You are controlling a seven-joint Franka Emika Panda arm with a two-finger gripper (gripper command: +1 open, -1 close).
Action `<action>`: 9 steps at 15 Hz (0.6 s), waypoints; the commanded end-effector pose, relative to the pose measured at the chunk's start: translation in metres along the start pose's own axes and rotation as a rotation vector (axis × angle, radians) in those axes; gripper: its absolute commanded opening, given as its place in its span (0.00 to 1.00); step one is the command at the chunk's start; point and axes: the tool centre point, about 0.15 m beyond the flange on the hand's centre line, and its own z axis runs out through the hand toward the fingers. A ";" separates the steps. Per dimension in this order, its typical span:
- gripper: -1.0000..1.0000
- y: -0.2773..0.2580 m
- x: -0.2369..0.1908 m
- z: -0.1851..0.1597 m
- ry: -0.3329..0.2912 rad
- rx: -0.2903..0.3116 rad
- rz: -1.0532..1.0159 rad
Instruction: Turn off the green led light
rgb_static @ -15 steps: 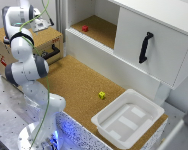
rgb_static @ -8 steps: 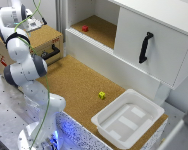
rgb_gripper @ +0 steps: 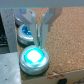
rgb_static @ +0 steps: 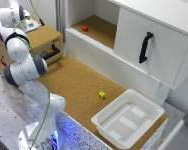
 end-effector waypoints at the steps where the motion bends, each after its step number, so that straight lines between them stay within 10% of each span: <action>1: 0.00 0.006 0.023 0.021 -0.057 0.045 -0.034; 9: 0.00 -0.002 0.023 0.054 -0.116 0.105 -0.078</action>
